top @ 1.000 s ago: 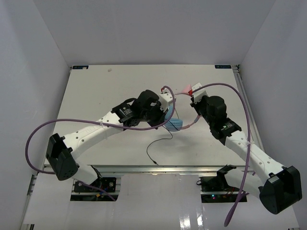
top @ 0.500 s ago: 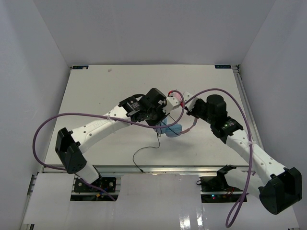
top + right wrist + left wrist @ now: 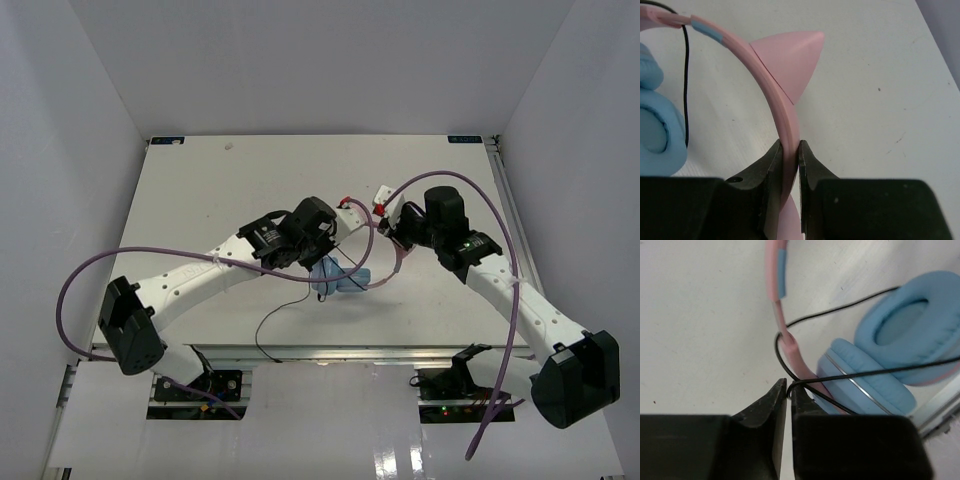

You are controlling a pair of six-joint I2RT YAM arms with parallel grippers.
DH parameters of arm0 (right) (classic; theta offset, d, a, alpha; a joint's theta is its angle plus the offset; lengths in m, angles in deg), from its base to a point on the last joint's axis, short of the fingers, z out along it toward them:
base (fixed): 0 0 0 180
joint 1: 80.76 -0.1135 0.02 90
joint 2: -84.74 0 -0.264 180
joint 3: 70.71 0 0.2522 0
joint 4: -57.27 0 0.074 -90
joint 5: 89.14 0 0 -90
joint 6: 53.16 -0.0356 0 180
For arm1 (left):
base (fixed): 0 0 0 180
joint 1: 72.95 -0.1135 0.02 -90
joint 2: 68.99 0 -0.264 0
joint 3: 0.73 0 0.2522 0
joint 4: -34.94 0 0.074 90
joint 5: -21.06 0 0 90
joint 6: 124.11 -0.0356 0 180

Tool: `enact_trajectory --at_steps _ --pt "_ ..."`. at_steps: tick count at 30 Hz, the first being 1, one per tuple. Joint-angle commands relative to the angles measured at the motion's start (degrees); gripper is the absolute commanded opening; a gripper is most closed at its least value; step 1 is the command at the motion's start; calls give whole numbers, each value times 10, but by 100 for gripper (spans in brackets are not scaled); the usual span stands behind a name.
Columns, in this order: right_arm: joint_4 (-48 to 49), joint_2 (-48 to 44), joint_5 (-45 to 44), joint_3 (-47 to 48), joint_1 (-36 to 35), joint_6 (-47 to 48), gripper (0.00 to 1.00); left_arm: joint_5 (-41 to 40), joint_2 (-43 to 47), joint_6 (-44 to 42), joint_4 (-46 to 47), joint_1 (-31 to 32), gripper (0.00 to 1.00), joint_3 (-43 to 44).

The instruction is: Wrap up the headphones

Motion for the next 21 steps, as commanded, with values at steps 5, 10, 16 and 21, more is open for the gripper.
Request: enact_trajectory --at_steps 5,10,16,21 --pt "-86 29 231 60 61 -89 8 -65 125 2 174 -26 46 -116" --pt "-83 43 310 60 82 -142 8 51 168 51 271 -38 53 -213" --pt "-80 43 361 77 110 -213 8 107 203 104 382 -40 55 -306" --pt "-83 53 396 99 152 -276 8 77 268 134 397 -46 68 -354"
